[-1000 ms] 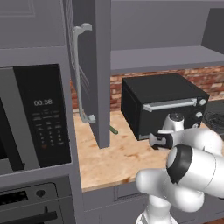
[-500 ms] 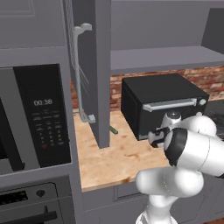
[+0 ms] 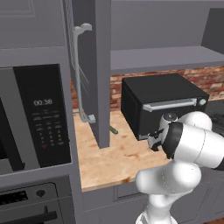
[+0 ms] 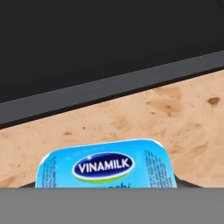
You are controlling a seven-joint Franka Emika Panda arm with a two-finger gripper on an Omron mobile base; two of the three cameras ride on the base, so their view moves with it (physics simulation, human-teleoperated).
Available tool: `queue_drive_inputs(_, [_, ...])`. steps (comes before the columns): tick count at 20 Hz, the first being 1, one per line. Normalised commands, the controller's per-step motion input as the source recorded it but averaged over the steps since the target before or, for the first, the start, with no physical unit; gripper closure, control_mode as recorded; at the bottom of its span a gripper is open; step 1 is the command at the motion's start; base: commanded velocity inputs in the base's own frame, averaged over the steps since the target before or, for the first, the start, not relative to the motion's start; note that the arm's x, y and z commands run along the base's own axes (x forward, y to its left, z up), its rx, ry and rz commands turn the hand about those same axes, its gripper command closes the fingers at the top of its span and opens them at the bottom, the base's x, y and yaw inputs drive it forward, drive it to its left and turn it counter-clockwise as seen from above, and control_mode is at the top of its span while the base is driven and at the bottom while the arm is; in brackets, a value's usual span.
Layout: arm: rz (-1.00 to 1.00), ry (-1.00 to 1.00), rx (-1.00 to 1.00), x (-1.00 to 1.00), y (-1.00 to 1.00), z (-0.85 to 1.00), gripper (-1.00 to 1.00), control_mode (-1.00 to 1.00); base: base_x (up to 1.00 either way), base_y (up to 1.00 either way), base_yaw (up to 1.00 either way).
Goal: Pick the boxed food and yogurt from the counter and place them in the cabinets closest to them.
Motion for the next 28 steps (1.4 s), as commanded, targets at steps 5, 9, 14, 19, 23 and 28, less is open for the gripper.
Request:
queue_drive_inputs(5, [0.00, 0.00, 0.01, -0.01, -0.02, 0.25, 1.00, -1.00, 0.00, 0.00, 0.00])
queue_drive_inputs(9, [0.00, 0.00, 0.00, -0.15, -0.08, 0.56, 1.00, -1.00, 0.00, 0.00, 0.00])
queue_drive_inputs(14, [0.01, 0.00, -0.04, -0.35, -0.08, 0.63, 1.00, -1.00, 0.00, 0.00, 0.00])
queue_drive_inputs(19, [0.03, 0.00, -0.05, -0.52, -0.06, 0.68, 1.00, -1.00, 0.00, 0.00, 0.00])
queue_drive_inputs(23, [0.04, 0.00, -0.04, -0.55, -0.10, 0.77, 1.00, -1.00, 0.00, 0.00, 0.00])
queue_drive_inputs(28, [0.06, -0.01, -0.01, -0.69, -0.20, 0.72, 1.00, -1.00, 0.00, 0.00, 0.00])
